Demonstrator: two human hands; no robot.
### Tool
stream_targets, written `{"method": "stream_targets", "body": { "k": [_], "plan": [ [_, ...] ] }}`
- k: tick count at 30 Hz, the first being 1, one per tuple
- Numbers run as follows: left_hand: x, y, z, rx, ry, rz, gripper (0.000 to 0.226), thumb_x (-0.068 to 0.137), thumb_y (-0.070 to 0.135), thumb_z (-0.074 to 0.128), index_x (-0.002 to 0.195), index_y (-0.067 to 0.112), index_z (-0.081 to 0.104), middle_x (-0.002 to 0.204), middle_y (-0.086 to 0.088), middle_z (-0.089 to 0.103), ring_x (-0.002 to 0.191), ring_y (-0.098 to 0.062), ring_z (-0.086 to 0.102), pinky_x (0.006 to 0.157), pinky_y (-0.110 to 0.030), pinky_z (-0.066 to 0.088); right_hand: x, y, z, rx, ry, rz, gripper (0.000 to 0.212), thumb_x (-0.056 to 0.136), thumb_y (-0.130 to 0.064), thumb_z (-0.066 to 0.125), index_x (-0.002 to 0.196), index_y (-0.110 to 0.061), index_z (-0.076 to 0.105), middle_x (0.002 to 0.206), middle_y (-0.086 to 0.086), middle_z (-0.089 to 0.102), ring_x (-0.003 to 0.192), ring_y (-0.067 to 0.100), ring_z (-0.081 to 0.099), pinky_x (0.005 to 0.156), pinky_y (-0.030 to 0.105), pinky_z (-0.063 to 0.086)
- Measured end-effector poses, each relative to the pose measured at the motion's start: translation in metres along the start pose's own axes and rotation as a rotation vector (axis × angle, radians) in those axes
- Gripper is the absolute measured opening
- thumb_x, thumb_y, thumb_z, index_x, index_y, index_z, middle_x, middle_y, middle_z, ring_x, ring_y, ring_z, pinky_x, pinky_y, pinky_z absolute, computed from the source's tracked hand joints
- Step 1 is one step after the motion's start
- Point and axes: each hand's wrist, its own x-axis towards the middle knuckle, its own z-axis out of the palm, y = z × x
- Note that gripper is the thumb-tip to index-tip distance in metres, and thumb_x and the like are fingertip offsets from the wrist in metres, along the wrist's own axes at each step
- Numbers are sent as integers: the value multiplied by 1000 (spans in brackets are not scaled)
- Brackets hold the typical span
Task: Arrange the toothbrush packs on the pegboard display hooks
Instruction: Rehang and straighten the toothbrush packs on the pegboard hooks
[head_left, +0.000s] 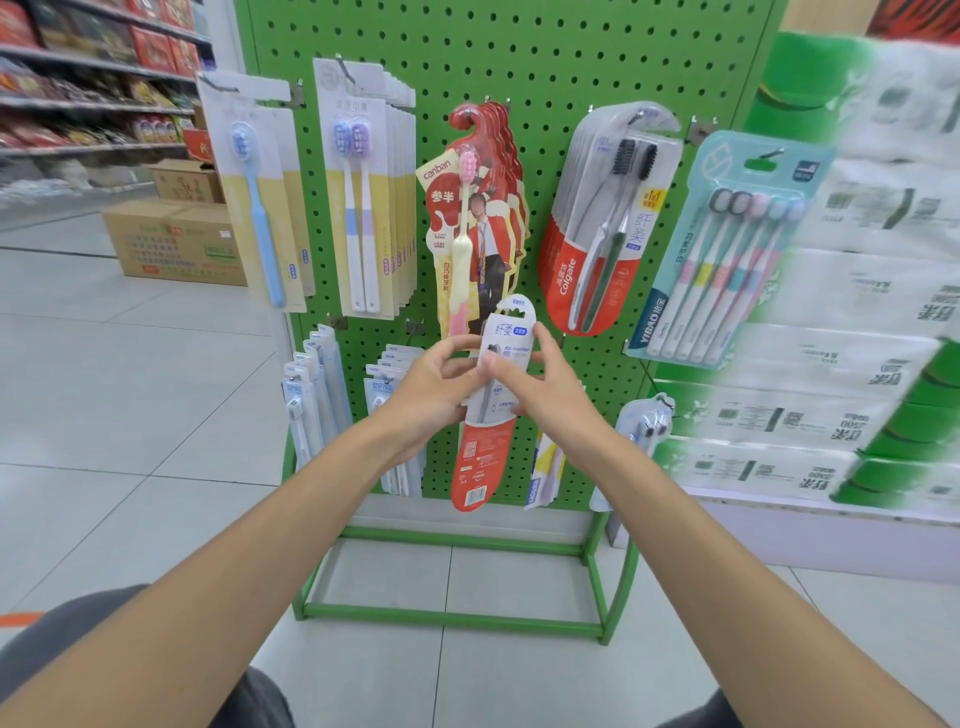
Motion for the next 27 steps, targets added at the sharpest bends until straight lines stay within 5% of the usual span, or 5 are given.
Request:
{"method": "stream_targets", "body": {
  "k": [6, 11, 17, 23, 27],
  "plan": [
    [-4, -1, -1, 95, -130, 37, 59, 85, 3, 73, 130, 33, 49, 118, 16, 65, 102, -5, 68, 76, -18, 55, 1, 6, -5, 156, -138, 23, 96, 84, -57, 64, 156, -38, 3, 154, -9, 35, 131, 15, 50, 105, 42, 47],
    [-1, 2, -5, 48, -50, -18, 49, 93, -12, 49, 127, 23, 52, 128, -2, 59, 108, -15, 67, 90, -35, 57, -2, 0, -15, 235, -113, 31, 29, 105, -24, 42, 129, -26, 58, 124, 3, 67, 105, 21, 67, 99, 49, 50],
    [9, 5, -7, 157, 159, 61, 25, 100, 13, 53, 125, 18, 55, 122, -5, 62, 94, -13, 67, 79, -25, 59, -1, -4, -19, 284, -94, 91, 29, 105, -21, 39, 113, -25, 66, 114, 5, 72, 108, 29, 67, 103, 55, 45],
    [14, 28, -5, 178, 94, 90, 31, 99, 17, 57, 130, 19, 58, 118, 0, 65, 99, -12, 68, 79, -23, 58, -5, -11, -25, 300, -96, 50, 30, 104, -21, 40, 115, -30, 66, 122, 2, 69, 115, 27, 63, 103, 54, 46],
    [16, 46, 3, 240, 63, 86, 18, 97, 11, 60, 108, 18, 71, 102, -2, 73, 97, -14, 69, 73, -23, 59, -16, -20, -34, 128, -14, -64, 19, 102, -26, 46, 114, -32, 61, 120, -6, 66, 107, 9, 64, 96, 41, 52]
  ]
}}
